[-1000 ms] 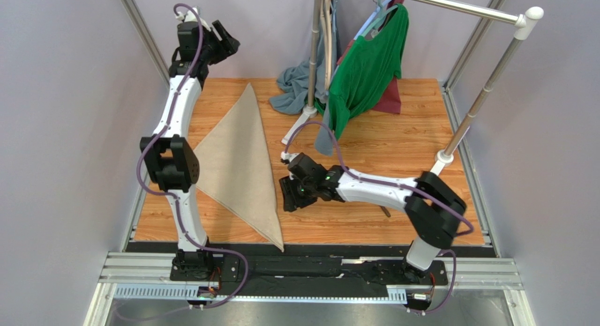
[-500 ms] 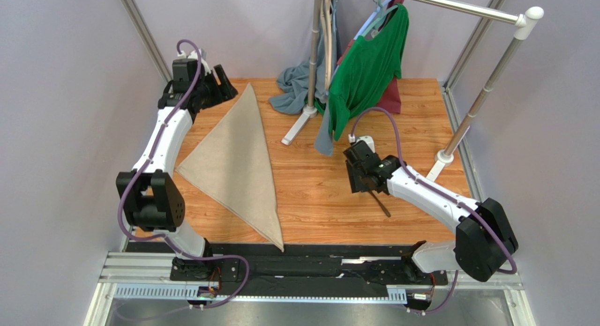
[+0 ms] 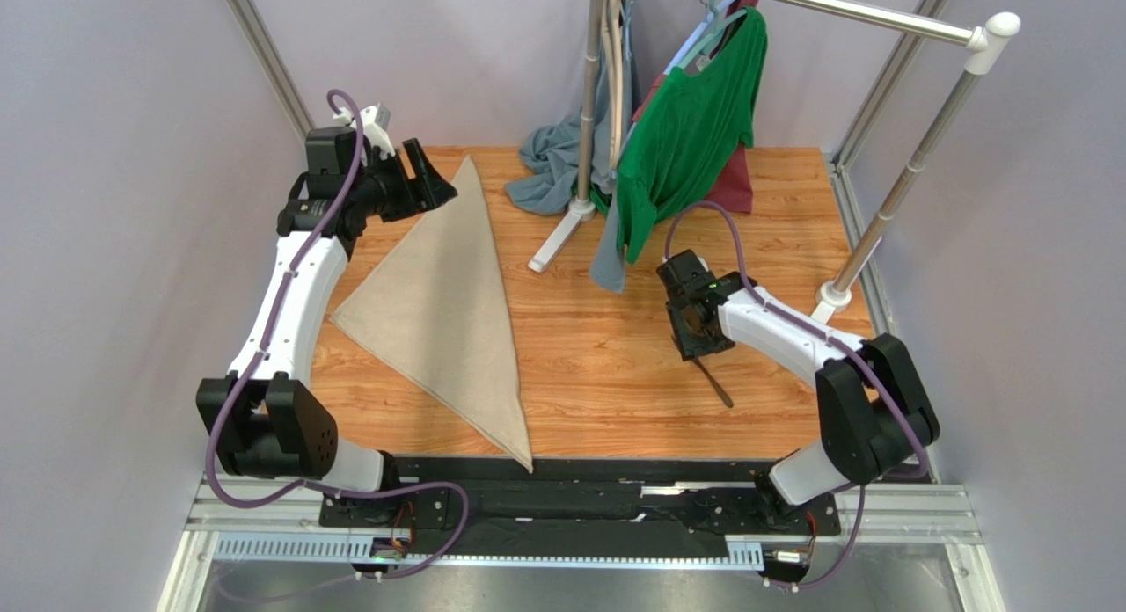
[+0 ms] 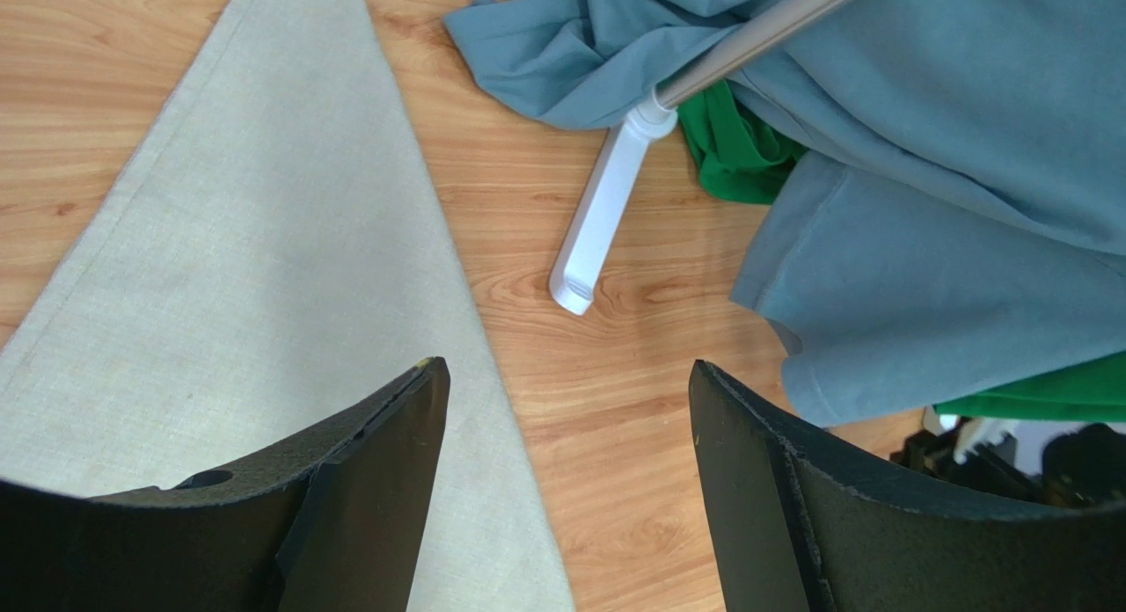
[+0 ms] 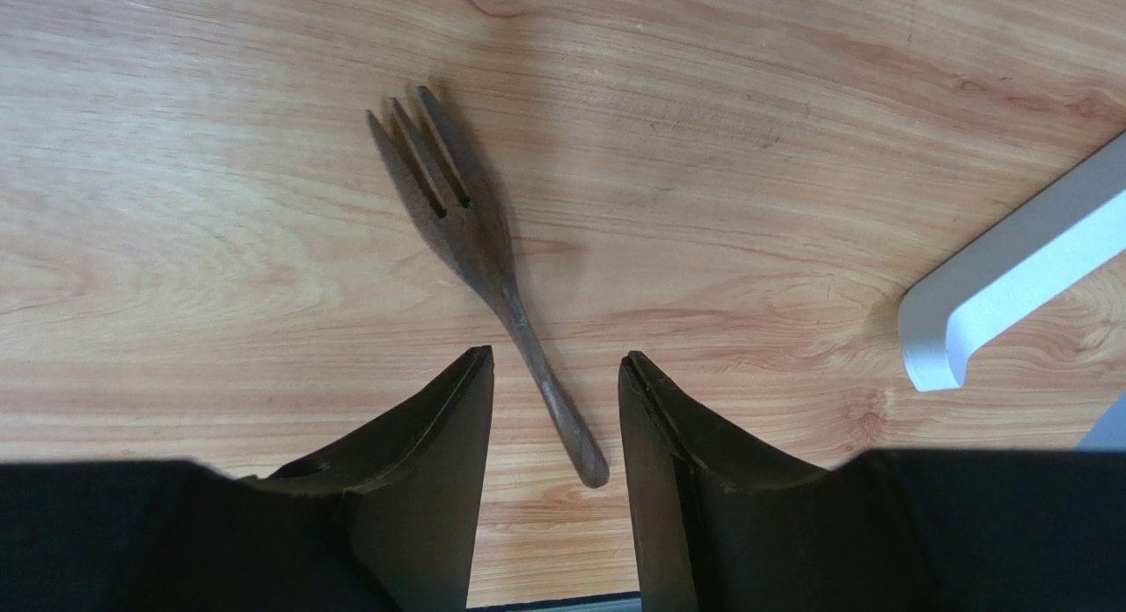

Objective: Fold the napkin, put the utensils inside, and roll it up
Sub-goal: Grab a utensil with the right arm

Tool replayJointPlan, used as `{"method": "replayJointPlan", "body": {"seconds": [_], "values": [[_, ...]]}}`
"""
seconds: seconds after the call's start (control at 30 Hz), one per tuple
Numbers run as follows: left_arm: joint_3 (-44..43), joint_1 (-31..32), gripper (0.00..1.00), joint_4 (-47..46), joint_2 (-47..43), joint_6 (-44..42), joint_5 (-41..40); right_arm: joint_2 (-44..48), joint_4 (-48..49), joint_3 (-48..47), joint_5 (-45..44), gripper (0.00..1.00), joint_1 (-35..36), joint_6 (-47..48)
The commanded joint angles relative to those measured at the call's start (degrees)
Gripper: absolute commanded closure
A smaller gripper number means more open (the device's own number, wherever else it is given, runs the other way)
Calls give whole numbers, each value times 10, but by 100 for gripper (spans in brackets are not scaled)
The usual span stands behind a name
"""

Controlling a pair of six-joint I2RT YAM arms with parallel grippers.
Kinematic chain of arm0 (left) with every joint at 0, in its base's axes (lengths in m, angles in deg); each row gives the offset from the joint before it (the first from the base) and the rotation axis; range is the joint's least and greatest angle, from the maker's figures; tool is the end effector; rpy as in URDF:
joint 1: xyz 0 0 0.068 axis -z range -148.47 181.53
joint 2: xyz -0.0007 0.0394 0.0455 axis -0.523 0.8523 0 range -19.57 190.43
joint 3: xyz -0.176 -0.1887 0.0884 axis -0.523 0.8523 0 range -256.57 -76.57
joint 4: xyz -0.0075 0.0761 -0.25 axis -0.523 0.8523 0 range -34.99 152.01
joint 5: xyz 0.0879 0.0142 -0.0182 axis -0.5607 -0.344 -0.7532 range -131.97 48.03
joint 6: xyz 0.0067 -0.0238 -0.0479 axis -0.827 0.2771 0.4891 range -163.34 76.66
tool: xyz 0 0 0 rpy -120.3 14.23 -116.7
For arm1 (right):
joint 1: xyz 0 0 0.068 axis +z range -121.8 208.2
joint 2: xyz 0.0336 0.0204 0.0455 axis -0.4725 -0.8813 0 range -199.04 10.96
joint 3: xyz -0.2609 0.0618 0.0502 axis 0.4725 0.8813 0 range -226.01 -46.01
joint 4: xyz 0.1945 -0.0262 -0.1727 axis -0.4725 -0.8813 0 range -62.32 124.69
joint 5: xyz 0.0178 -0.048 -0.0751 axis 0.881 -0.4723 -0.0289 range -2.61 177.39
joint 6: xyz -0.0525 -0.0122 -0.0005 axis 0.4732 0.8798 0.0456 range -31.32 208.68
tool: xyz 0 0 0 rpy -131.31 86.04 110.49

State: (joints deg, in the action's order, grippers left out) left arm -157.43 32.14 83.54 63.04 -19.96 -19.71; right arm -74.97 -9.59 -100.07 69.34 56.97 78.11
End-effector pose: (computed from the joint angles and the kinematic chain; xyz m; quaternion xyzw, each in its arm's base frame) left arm 0.3249 -0.0168 0.3737 -0.0738 0.8532 -0.2653 0.4430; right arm 0.2392 0.1188 0.1937 -0.1364 0.9711 -0.1065 0.1646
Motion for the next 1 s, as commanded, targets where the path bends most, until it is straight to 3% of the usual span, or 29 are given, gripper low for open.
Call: {"method": "replayJointPlan", "body": {"seconds": [0.0,0.43,0.73,0.97], "values": [[1,-16,24,-17,-14,-3,41,-22,1,-22,62,56,-14,40],[15,-70,24,-42,-10,32,86,-97,-10,-39,83,57,-14,52],[13,-75,24,-38,-18,30,88,-130,-6,-46,111,72,-12,63],[15,-75,24,-43,-24,33,89,-152,37,-52,132,79,71,37]]}}
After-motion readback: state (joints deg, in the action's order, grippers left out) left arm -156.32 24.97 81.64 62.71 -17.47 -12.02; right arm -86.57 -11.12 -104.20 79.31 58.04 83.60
